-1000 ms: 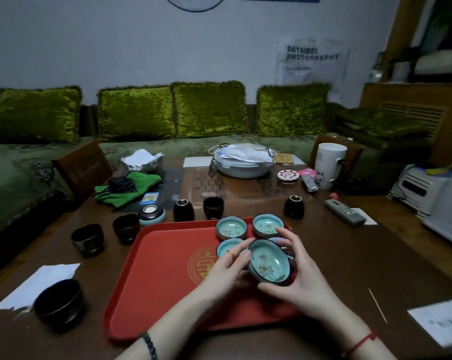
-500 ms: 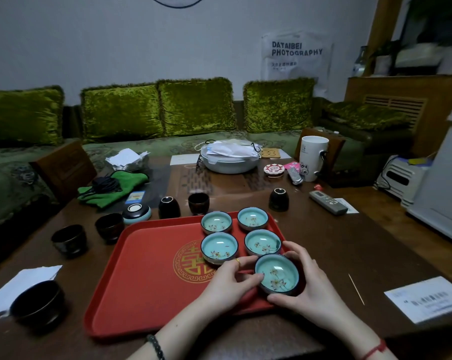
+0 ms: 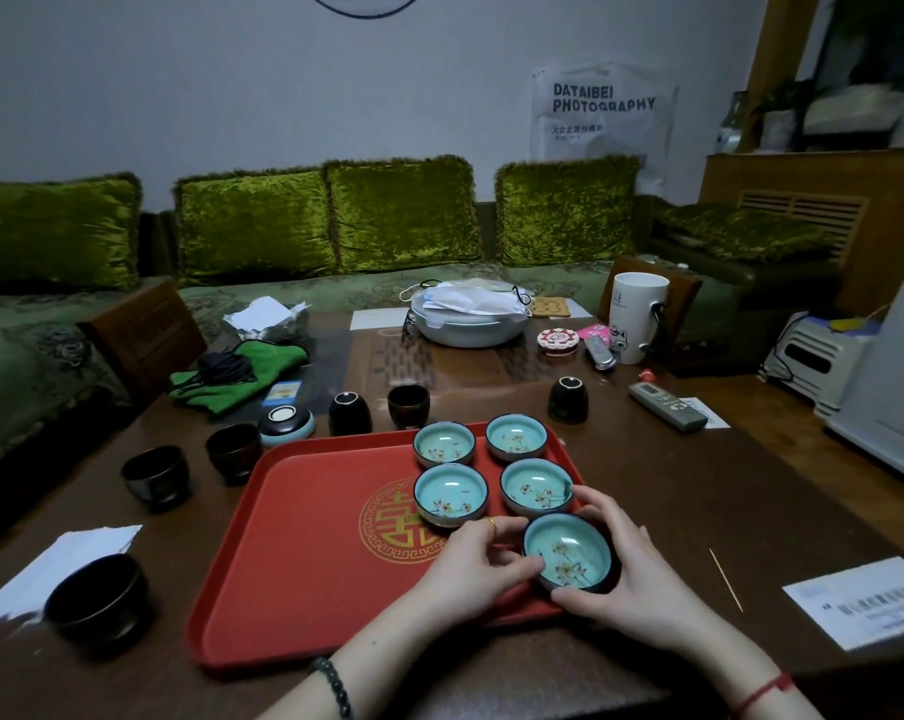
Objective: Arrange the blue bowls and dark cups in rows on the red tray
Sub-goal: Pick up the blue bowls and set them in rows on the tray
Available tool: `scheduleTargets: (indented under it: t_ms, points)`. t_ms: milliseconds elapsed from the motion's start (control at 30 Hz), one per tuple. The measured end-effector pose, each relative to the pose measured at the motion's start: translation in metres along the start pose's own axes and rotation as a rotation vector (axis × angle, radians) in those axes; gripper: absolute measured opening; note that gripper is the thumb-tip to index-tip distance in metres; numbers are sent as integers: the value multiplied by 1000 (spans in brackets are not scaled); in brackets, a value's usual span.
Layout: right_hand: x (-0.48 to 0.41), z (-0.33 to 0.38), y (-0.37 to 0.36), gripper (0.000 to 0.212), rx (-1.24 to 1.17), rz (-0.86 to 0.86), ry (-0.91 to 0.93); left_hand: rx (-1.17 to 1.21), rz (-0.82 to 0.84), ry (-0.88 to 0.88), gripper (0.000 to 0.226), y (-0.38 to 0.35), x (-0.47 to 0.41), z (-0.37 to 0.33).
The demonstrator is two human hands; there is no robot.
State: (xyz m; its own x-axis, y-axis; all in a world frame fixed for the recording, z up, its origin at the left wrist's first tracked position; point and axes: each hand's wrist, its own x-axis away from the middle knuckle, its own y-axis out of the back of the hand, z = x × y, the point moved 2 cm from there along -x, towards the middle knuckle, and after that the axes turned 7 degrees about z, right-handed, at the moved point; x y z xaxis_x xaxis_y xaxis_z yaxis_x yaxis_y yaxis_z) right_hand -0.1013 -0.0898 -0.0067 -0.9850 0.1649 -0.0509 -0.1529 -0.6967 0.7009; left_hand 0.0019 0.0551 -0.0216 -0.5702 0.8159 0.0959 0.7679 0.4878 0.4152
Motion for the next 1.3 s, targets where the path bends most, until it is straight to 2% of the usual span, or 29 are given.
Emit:
scheduleTargets:
  t_ms: [167,467,600,800,1033,1167,1300]
  points:
    - [-3,4,11,92,-57,48,21,-73,14,-47,53,11,4,0]
    - [-63,64,4,85,-25,66,197,-168,-224,-110,47,104,25,-1]
    - [-109,99,-21,84,-5,114,302,-302,-357,-55,49,161,36,6]
    - [-190,141,-59,84,76,191,384,-347,-481,65,54,244,39,25]
    - [-286,166,-101,85,186,260,390,-496,-451,283,70,317,13,63]
    - [-330,169,-125,87,283,301,359,-489,-349,379,69,340,-11,82]
    - [-361,169,-149,87,504,370,270,-442,-240,490,70,352,-33,98]
